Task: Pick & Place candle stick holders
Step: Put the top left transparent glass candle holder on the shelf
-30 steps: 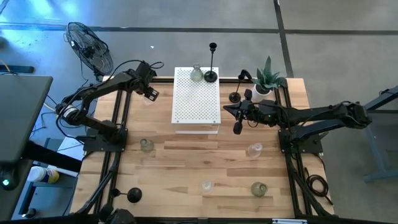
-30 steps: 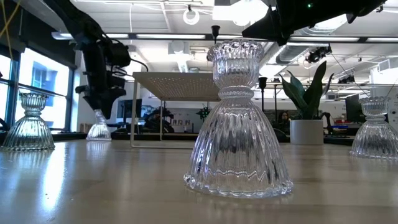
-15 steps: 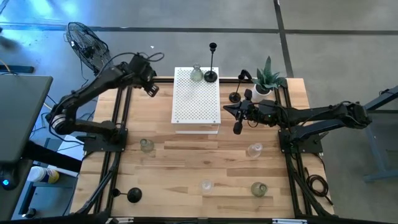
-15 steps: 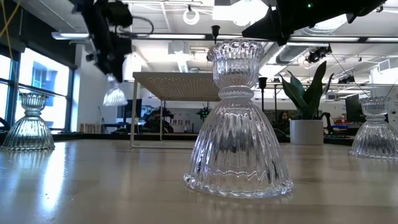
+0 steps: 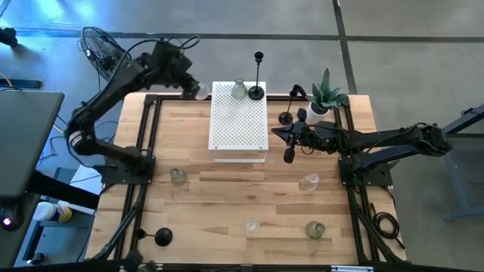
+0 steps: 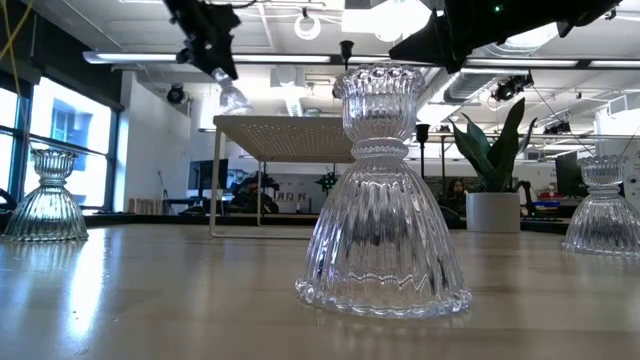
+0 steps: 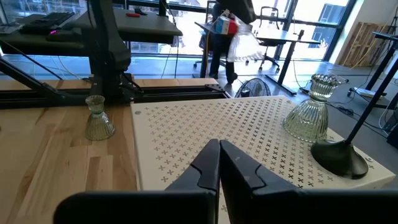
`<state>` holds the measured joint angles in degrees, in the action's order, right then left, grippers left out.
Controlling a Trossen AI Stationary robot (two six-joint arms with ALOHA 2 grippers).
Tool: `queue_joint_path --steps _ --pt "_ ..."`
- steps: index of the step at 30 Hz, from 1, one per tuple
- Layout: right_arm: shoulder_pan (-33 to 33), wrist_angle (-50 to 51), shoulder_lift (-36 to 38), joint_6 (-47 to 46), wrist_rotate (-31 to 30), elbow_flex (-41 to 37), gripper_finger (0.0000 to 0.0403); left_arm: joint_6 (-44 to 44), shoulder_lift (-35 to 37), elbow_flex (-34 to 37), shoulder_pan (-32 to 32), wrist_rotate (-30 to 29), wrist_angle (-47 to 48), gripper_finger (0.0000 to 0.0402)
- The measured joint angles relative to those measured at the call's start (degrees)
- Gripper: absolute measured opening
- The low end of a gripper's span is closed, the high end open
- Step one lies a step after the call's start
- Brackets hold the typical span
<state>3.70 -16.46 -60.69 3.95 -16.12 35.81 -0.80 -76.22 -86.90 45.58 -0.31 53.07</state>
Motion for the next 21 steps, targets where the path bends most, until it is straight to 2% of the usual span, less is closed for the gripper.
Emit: queue_joint_path --steps 10,17,21 --pt "0.0 -0.07 0.0 0.13 0.0 0.0 0.0002 -2.69 -12.47 -4.82 -3.8 -4.54 -3.29 0.0169" --pt "0.0 -0.07 0.0 0.61 0.0 0.0 0.0002 -4.86 -15.41 -6.22 -4.37 -6.7 -5.46 0.017" --pt "0.0 -0.07 0.0 0.61 0.0 0.0 0.0001 -5.01 -15.5 -6.22 -4.37 -4.97 -6.64 0.017"
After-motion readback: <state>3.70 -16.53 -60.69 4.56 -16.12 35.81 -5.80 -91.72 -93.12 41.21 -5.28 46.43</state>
